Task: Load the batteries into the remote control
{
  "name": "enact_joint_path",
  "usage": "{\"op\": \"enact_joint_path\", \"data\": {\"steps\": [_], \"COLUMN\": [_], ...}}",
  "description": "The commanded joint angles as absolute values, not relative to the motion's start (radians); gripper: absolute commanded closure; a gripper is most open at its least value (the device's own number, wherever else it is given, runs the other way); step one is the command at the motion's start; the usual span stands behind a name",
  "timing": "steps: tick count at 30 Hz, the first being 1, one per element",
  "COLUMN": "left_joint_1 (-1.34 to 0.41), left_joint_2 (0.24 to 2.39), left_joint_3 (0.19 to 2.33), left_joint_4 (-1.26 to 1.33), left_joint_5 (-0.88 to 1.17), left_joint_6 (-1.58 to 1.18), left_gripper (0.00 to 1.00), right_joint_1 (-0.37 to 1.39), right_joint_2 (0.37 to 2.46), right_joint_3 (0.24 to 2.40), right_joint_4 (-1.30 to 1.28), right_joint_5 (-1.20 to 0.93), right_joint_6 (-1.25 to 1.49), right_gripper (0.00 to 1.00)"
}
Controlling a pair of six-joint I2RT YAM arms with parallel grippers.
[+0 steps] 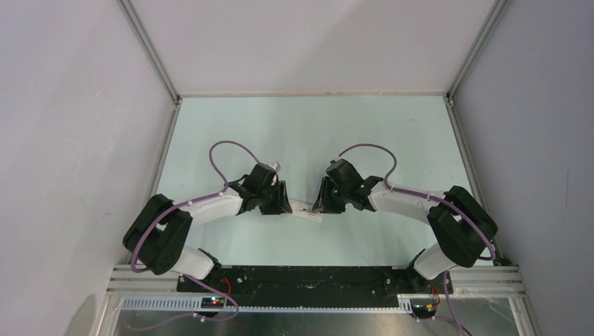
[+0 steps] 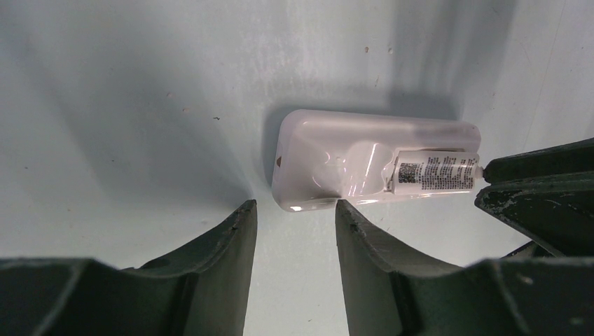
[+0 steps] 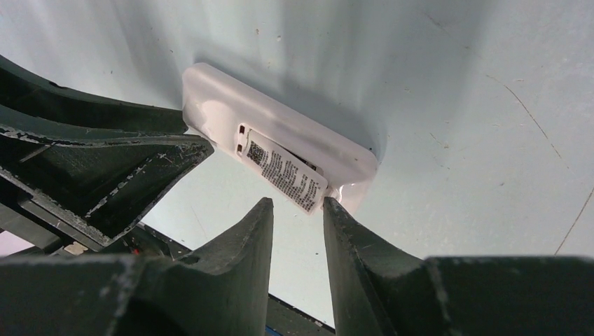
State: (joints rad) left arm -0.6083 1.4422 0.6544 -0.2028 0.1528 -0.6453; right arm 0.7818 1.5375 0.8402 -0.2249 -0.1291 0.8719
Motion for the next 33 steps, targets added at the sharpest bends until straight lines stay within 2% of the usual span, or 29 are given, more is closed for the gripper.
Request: {"op": "enact_joint_path", "data": {"steps": [1,9,19,29,33], "left_joint_1": [-0.603,-0.602,-0.602,-0.602,-0.601], "left_joint_2": [1.453,1.452,1.451,1.458,1.461], "left_joint_3": [0.648,0.647,0.647,0.651,0.653], "left_joint_4": [-0.192,-0.192,-0.193,-0.192,-0.193], "left_joint_5": [0.143,0.144,0.146,0.148,0.148], "left_joint_6": [-0.616,-0.614,-0.612,-0.611,-0.611], "left_gripper": [0.5,0.5,0.5,0.5,0.5], "right_joint_1": [0.789,0.799,0.804,0.805,0.805], "right_joint_2": [1.534,1.501,1.474,1.507,1.52], "right_joint_3": [0.848,0.848,0.848,0.849,0.848], "right_joint_4": [-0.196,-0.198,-0.244,-0.24,-0.234], "right_joint_5": [-0.117,-0.085,-0.032,-0.042,-0.058], "right_joint_6": [0.885,0.884,0.892,0.911,0.922], "right_gripper": [0.64,0.63,0.56,0.54,0.56]}}
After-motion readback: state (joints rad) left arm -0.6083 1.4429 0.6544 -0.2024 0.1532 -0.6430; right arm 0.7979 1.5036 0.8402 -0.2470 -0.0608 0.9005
